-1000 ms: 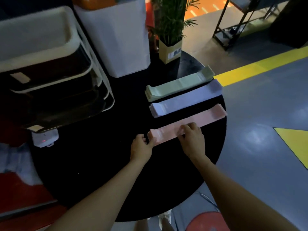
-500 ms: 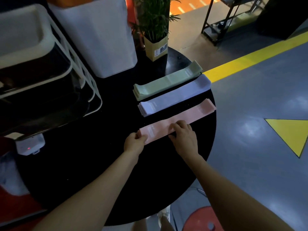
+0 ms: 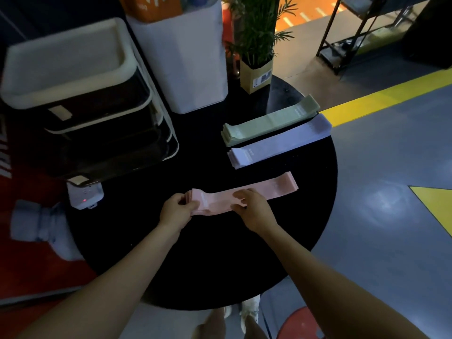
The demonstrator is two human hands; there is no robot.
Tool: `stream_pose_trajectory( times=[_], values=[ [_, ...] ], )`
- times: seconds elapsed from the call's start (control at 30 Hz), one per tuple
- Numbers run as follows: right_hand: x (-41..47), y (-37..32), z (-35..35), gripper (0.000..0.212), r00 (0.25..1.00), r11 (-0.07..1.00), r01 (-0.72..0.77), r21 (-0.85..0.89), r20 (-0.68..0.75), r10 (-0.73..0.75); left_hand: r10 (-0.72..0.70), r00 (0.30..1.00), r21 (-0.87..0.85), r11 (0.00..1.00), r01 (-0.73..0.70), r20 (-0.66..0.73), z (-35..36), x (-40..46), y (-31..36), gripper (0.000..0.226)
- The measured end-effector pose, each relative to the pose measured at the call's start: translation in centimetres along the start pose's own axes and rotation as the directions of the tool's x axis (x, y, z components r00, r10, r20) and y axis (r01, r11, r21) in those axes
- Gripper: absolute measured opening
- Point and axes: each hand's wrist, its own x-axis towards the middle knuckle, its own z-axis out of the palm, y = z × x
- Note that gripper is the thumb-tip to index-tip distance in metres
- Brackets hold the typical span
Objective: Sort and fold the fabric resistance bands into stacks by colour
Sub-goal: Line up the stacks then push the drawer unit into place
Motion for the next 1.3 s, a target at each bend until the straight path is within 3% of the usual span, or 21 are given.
stream_pose_trajectory(
  times=[0.17, 0.33, 0.43, 0.57, 0.73, 0.87, 1.03, 1.3],
  values=[
    [0.4, -1.7, -1.3, 0.027, 0.999, 0.939, -0.006, 0.345, 0.041, -0.009, 0.11, 0.991, 0.047, 0.992, -0.114, 0.081, 2.0, -1.2, 1.9, 0.025],
    [-0.5, -1.8, -3.2, 0.021, 1.0, 0.886, -0.016, 0.463, 0.03, 0.003, 0.203, 0.94, -0.052, 0.979, -0.196, 0.276, 4.9, -2.6, 3.4, 0.015],
    [-1.0, -0.7, -4.3, 0.028, 0.998, 0.893, -0.017, 0.449, -0.045, 0.041, 0.227, 0.907, -0.054, 0.973, -0.223, 0.354, 6.4, -2.8, 4.0, 0.027],
    [-0.6, 0.6, -4.9, 0.011, 0.963, 0.95, -0.062, 0.307, -0.231, 0.137, 0.225, 0.859, -0.072, 0.974, -0.216, 0.459, 8.3, -3.4, 4.7, 0.044],
    [-0.2, 2.7, -5.9, 0.028, 0.893, 0.968, -0.142, 0.209, -0.395, 0.216, 0.278, 0.925, 0.14, 0.937, -0.321, 0.26, 9.3, -1.3, 3.6, 0.026],
    [0.3, 4.3, -6.5, 0.016, 0.879, 0.973, -0.193, 0.124, -0.42, 0.228, 0.262, 0.964, 0.352, 0.899, -0.26, 0.043, 9.3, 0.1, 1.9, 0.033],
    [0.4, 5.6, -6.6, 0.017, 0.852, 0.973, -0.223, 0.066, -0.472, 0.227, 0.204, 0.978, 0.328, 0.923, -0.203, 0.03, 10.3, 1.3, 1.2, 0.042],
    [0.7, 7.0, -6.6, 0.043, 0.814, 0.952, -0.302, 0.045, -0.507, 0.283, 0.129, 0.989, 0.35, 0.925, -0.148, 0.077, 11.4, 1.5, 2.0, 0.041]
  ],
)
